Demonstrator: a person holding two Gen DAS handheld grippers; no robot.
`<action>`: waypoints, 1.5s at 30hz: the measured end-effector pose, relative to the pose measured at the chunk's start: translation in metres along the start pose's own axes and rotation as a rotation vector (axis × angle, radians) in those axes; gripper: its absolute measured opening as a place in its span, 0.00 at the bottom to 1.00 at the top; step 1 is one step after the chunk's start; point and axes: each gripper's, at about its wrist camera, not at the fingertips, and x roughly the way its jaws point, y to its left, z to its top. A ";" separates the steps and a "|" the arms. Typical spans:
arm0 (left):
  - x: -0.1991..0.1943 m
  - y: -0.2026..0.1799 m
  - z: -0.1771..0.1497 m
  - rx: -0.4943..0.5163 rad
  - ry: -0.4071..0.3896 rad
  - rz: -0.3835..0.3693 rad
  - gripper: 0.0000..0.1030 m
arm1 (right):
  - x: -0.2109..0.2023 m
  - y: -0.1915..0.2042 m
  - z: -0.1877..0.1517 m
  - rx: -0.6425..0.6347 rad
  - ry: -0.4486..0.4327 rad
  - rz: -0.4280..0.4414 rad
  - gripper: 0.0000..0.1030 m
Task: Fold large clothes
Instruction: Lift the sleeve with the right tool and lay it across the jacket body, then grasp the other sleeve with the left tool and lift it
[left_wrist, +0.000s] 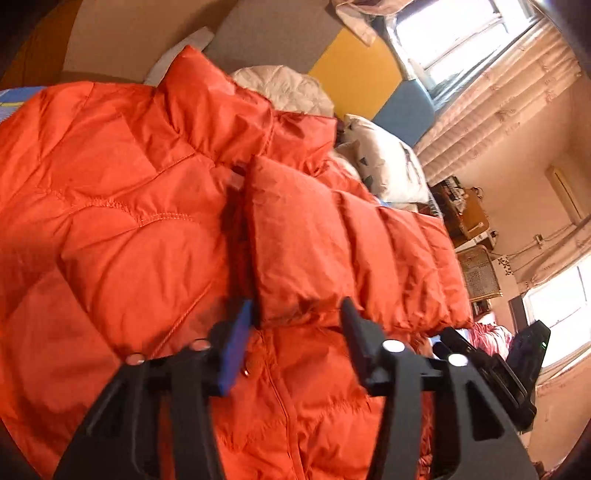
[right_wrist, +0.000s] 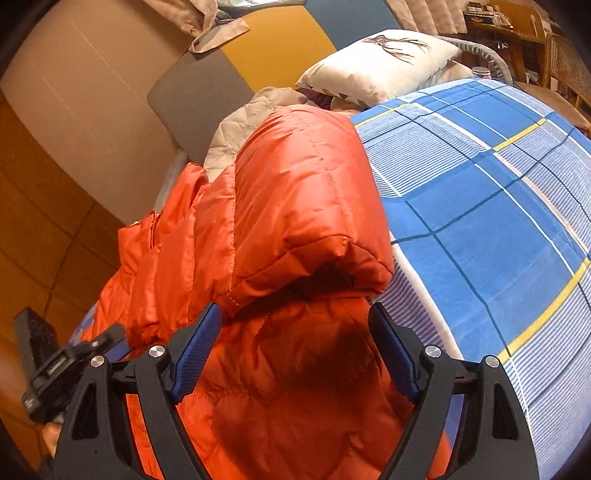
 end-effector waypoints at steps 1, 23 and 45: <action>0.003 0.001 0.001 -0.010 0.000 -0.008 0.31 | 0.001 0.001 -0.001 -0.005 0.004 0.002 0.79; -0.049 0.012 -0.009 0.250 -0.130 0.429 0.04 | -0.020 0.045 -0.014 -0.154 -0.101 -0.085 0.67; -0.107 0.059 -0.040 0.022 -0.226 0.468 0.52 | 0.030 0.076 -0.026 -0.243 0.031 -0.208 0.78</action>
